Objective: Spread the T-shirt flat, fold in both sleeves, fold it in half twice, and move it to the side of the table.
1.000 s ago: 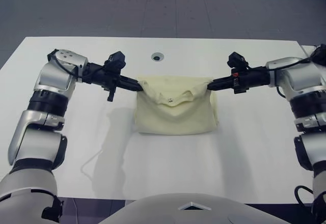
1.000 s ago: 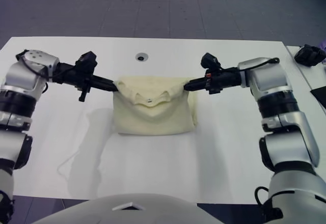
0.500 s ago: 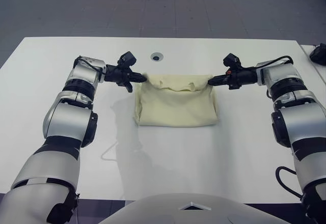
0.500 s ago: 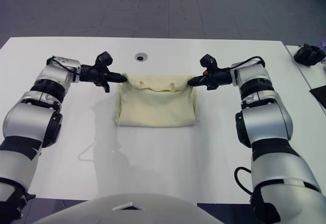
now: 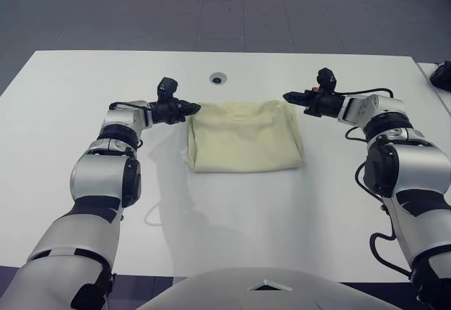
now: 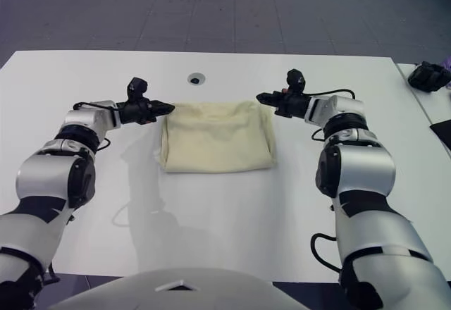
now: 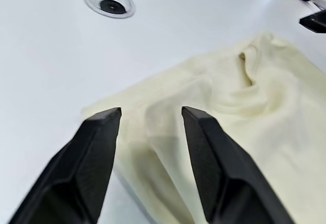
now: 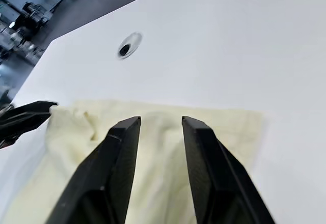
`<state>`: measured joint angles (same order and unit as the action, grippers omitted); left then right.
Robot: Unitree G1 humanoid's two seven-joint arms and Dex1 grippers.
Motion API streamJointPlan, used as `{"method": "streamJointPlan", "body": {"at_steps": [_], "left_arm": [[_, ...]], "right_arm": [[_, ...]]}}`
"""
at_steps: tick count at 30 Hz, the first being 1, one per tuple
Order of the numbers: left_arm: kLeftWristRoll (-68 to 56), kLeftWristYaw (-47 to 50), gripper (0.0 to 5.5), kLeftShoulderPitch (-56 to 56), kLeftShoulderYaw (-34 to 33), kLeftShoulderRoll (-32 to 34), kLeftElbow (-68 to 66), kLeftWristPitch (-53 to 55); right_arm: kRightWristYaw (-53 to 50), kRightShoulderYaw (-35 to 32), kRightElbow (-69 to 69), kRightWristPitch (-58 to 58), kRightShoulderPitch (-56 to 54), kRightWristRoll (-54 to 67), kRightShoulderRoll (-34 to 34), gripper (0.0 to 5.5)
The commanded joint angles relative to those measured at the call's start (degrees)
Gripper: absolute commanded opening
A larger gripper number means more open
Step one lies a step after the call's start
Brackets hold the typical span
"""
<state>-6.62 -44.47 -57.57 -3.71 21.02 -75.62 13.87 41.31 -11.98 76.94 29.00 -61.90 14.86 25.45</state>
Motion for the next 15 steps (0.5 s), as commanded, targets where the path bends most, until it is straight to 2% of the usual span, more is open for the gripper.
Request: {"method": "streamJointPlan", "body": {"at_steps": [1, 3, 6, 10, 15], "left_arm": [[1.5, 4.5, 3.11, -1.6, -1.0, 0.6, 1.8, -5.2], [0.8, 2.3, 3.5, -1.2, -1.3, 0.7, 5.2, -8.5], [0.9, -1.4, 3.97, 4.6, 0.5, -0.1, 16.0, -12.0], [2.7, -2.1, 3.42, 14.5, 5.1, -2.6, 29.6, -12.9], [11.4, -1.1, 2.53, 21.2, 15.1, -4.1, 29.1, -16.7]], "right_arm": [[0.4, 0.1, -2.3, -5.4, -0.2, -2.2, 0.9, 2.34], [5.8, 2.2, -4.2, -6.3, -0.2, -3.5, 0.0, 2.71], [12.5, 6.1, -7.8, -7.7, 1.4, -5.7, -3.0, 2.32], [13.3, 7.7, -10.0, -9.4, 4.1, -6.3, -7.1, 1.65], [3.1, 6.5, -5.9, -10.2, 9.2, -7.7, -7.2, 0.8]]}}
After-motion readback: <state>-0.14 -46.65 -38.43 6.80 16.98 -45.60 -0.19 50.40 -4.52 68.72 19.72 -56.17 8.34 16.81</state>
